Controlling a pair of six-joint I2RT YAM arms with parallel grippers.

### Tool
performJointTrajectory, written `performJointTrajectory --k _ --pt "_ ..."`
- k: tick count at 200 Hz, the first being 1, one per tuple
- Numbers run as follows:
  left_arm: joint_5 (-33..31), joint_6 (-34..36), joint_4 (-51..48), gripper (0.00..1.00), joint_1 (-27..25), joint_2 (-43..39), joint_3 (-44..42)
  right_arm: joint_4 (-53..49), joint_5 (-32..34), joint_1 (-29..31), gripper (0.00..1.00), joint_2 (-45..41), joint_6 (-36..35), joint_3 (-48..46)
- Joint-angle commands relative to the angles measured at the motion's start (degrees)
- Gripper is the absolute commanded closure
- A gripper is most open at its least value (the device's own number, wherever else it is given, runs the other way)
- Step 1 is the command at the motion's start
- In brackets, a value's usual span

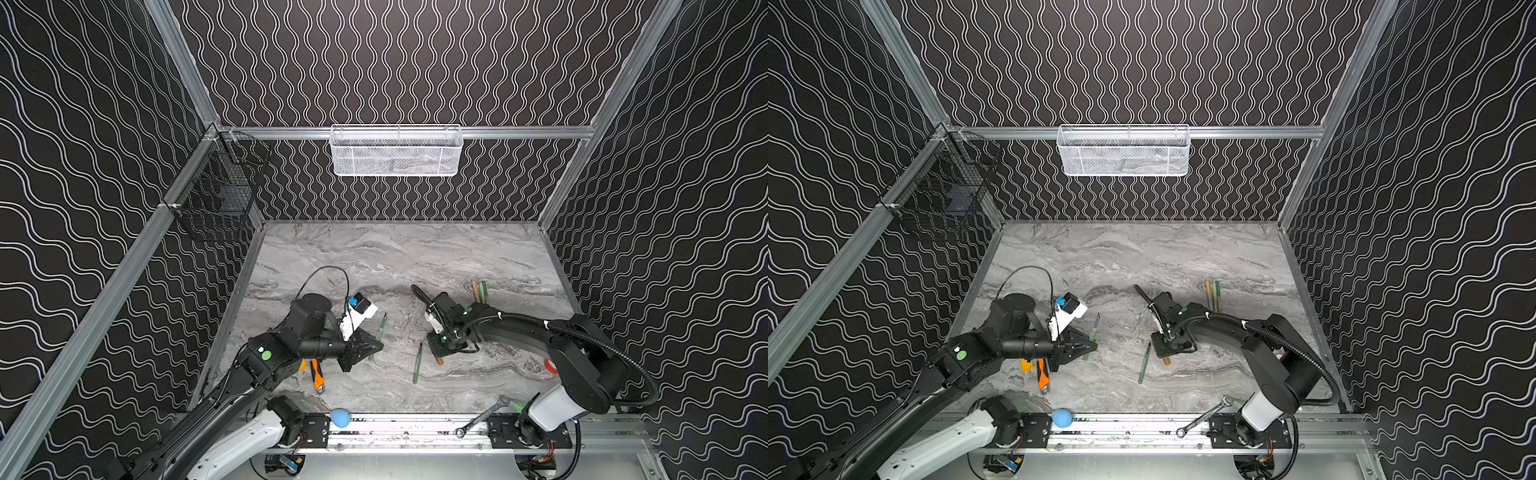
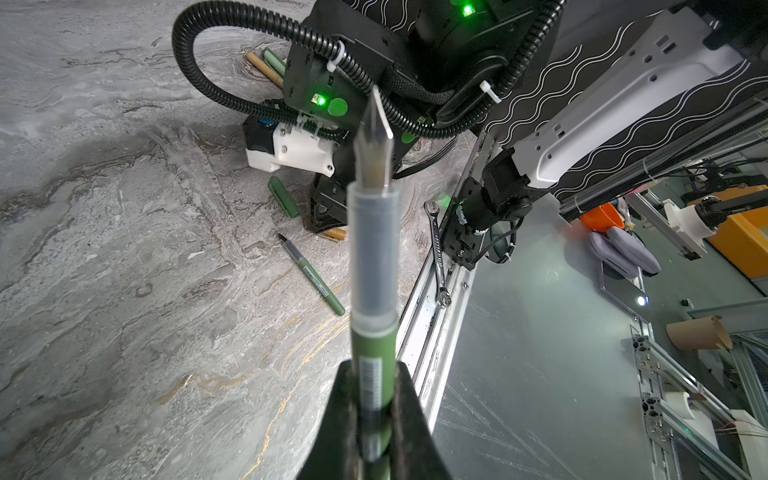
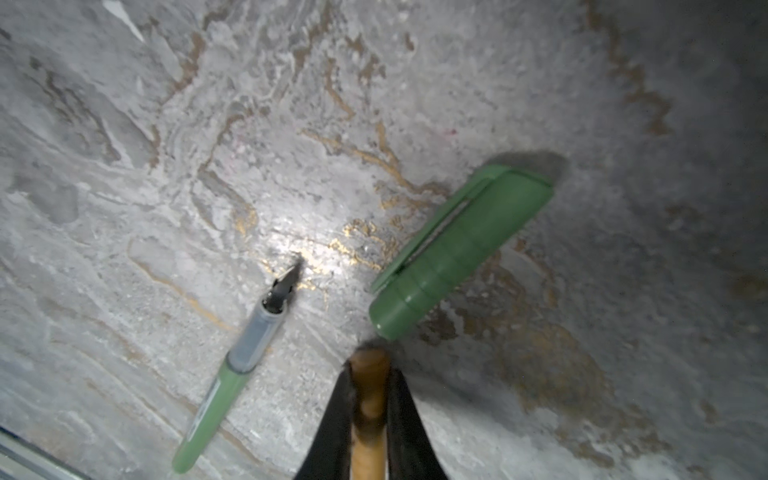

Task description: Insert the pens into the pen caps

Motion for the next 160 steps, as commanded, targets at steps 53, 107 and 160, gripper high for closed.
performJointTrajectory --k 53,107,160 --pt "2.59 -0.95 5.11 1.0 0.22 1.8 -0.75 -2.06 1.02 -0.09 0.88 -6.73 1.47 1.61" --pt "9.29 -12.66 22.51 1.0 -0.82 4.81 -7.51 10.08 2.1 -0.62 0.88 -19.94 3.43 1.65" --pt "9.74 -15.93 31.38 1.0 -2.65 6.97 -11.42 34.68 -1.65 -0.64 0.89 -28.57 4.36 -1.88"
